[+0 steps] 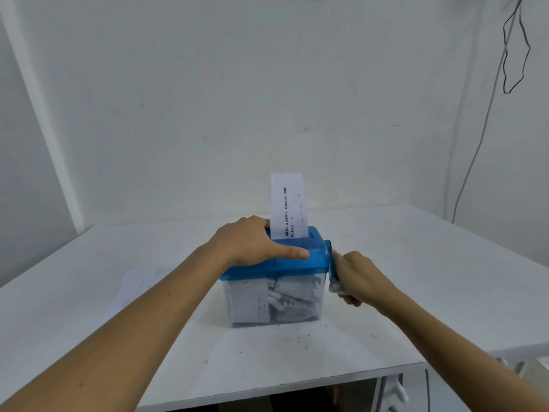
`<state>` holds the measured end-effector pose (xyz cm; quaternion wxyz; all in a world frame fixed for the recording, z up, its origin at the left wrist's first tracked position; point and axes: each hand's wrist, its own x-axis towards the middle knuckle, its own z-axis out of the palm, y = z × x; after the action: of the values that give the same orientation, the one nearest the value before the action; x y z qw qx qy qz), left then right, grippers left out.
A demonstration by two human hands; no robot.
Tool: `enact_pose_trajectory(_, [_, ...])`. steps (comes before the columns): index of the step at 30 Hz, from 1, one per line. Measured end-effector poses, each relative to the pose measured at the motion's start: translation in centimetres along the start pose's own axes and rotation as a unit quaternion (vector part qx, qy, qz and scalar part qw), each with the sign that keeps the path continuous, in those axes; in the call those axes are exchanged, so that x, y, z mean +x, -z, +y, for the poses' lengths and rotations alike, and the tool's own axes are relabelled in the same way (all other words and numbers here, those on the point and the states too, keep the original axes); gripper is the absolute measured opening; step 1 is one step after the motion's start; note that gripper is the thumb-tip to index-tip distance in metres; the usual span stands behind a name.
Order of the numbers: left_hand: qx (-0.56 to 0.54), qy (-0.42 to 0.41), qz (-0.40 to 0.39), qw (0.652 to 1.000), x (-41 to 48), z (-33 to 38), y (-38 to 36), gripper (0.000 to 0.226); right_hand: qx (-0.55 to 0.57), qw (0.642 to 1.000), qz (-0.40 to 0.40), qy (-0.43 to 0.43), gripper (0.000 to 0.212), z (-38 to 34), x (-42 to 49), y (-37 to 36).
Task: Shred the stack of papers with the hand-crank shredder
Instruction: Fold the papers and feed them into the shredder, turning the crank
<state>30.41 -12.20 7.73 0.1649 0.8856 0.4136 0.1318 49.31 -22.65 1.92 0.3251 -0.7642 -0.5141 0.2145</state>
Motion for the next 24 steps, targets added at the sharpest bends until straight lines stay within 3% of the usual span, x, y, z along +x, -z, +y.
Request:
enact_pose_trajectory(4, [-0.011,0.011,-0.008,1.000,0.3,-0.1,0.0,0.096,-0.036,0.998,-0.017,0.039,0.041,-2.1,-2.5,3.2])
enact_pose_trajectory(8, [-0.012,0.018,-0.005,1.000,0.4,0.0,-0.2,0.103,-0.108,0.991,0.036,0.064,0.045,-4.4,-2.9,5.4])
enact_pose_trajectory(14, [-0.004,0.019,-0.005,1.000,0.2,-0.1,-0.1,0.103,-0.136,0.947,0.263,0.122,0.046,-6.3,1.5,4.8])
enact_pose_trajectory(16, [0.001,0.018,-0.005,1.000,0.2,-0.3,-0.1,0.099,-0.113,0.937,0.298,0.143,0.044,-6.7,3.6,4.4])
enact_pose_trajectory(20, [-0.002,0.011,0.004,1.000,0.5,-0.5,-0.1,0.094,-0.068,0.953,0.265,0.129,0.041,-6.9,7.4,3.2])
enact_pose_trajectory(24, [-0.007,0.006,0.003,1.000,0.7,-0.8,-0.4,0.101,0.053,0.979,0.193,0.048,0.049,-4.7,10.6,1.2])
